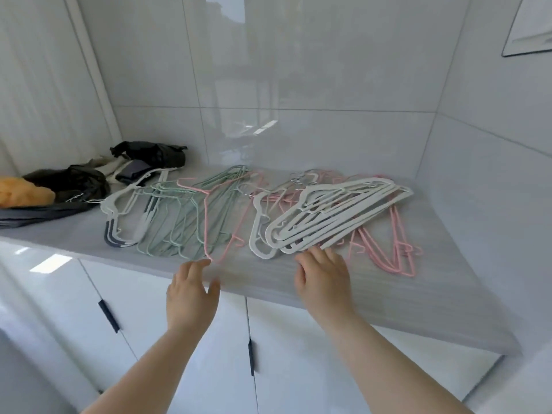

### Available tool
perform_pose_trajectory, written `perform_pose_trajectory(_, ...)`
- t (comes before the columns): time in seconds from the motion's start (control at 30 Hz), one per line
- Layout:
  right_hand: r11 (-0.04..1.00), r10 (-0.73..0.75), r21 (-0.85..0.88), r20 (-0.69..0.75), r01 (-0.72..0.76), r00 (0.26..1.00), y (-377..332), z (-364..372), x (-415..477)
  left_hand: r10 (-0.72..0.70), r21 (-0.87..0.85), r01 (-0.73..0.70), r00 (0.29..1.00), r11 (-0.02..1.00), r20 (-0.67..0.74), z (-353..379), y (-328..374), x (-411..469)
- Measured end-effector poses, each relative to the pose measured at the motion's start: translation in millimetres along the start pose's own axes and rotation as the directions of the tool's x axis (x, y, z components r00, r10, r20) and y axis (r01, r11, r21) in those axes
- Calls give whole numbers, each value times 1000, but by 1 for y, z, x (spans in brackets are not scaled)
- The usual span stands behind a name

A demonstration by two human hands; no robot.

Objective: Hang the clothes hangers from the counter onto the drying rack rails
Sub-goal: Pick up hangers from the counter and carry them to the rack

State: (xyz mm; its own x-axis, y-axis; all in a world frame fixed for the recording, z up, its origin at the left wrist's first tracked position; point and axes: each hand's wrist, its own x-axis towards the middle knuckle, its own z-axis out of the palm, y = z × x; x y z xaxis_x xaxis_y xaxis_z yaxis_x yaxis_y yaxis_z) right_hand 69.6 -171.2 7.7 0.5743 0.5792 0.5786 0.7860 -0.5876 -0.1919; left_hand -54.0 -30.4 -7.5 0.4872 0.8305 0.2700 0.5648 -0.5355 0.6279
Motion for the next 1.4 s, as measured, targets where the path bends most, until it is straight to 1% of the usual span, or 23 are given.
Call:
perform_pose_trajectory(0.1, 999, -51, 12, 16, 50, 999, -12, 12, 42, -49, 60, 59, 987, 996, -152, 5, 11, 27)
perform_pose_trajectory(0.17, 993, -99, 68, 104, 93, 990, -13, 17, 67, -71, 63, 83, 981, 995, -180, 9, 16, 45)
perform_pose_trajectory(0.2, 990, -124, 94, 217, 105, 968, -12, 22, 78, -100, 59, 111, 982, 992, -158, 11, 18, 54)
perform_pose_trajectory(0.23, 989, -149, 73, 324, 132, 934, -9, 25, 88, -137, 58, 144, 984, 988, -115, 13, 20, 63)
perform_pose_trajectory(0.27, 984, -177, 59, 390, 168, 904, -3, 34, 96, -168, 68, 172, 984, 983, -58, 15, 22, 71)
perform_pose_trajectory(0.3, 983, -184, 64, 413, 173, 892, 3, 43, 99, -187, 89, 186, 982, 978, -6, 18, 23, 76)
perform_pose_trajectory(0.37, 987, -162, 83, 394, 140, 905, 6, 54, 97, -200, 153, 190, 978, 970, 53, 26, 25, 84)
perform_pose_trajectory(0.4, 989, -145, 90, 398, 119, 906, 6, 60, 94, -201, 188, 188, 978, 964, 55, 30, 26, 86)
perform_pose_trajectory(0.47, 989, -140, 82, 332, 119, 933, 7, 71, 92, -209, 228, 199, 978, 953, 20, 36, 27, 91)
perform_pose_trajectory(0.57, 989, -142, 92, 300, 119, 943, 6, 76, 92, -255, 196, 255, 967, 947, -24, 37, 28, 98)
perform_pose_trajectory(0.67, 987, -148, 92, 267, 128, 952, 7, 81, 95, -262, 160, 265, 964, 951, -43, 35, 26, 101)
perform_pose_trajectory(0.73, 985, -153, 115, 258, 127, 954, 7, 83, 96, -257, 142, 269, 962, 953, -98, 33, 24, 98)
perform_pose_trajectory(0.8, 982, -163, 131, 255, 132, 953, 7, 83, 95, -238, 134, 267, 951, 954, -198, 30, 19, 93)
perform_pose_trajectory(0.87, 981, -156, 156, 278, 116, 948, 7, 80, 96, -228, 51, 252, 931, 966, -286, 26, 17, 90)
perform_pose_trajectory(0.9, 980, -152, 166, 290, 107, 945, 6, 79, 96, -266, -61, 260, 917, 964, -298, 23, 17, 90)
perform_pose_trajectory(0.93, 980, -153, 171, 292, 105, 944, 6, 78, 95, -332, -232, 272, 901, 934, -280, 19, 19, 90)
perform_pose_trajectory(0.97, 979, -156, 170, 282, 111, 947, 5, 78, 95, -392, -423, 264, 886, 867, -249, 15, 21, 91)
perform_pose_trajectory(1.0, 979, -161, 170, 277, 116, 947, 5, 77, 95, -451, -589, 252, 866, 768, -217, 11, 22, 92)
perform_pose_trajectory(1.03, 978, -163, 169, 283, 119, 945, 5, 77, 95, -490, -678, 245, 849, 694, -195, 9, 23, 91)
perform_pose_trajectory(1.1, 978, -164, 171, 301, 116, 939, 4, 76, 94, -512, -724, 239, 840, 647, -180, 7, 24, 86)
perform_pose_trajectory(1.27, 977, -182, 166, 350, 131, 919, 6, 76, 93, -548, -765, 245, 820, 596, -164, -4, 28, 68)
perform_pose_trajectory(1.33, 978, -173, 166, 339, 123, 925, 7, 78, 93, -543, -759, 227, 818, 611, -193, -9, 27, 63)
perform_pose_trajectory(1.4, 979, -171, 164, 335, 122, 927, 8, 81, 92, -509, -705, 193, 817, 682, -269, -15, 27, 57)
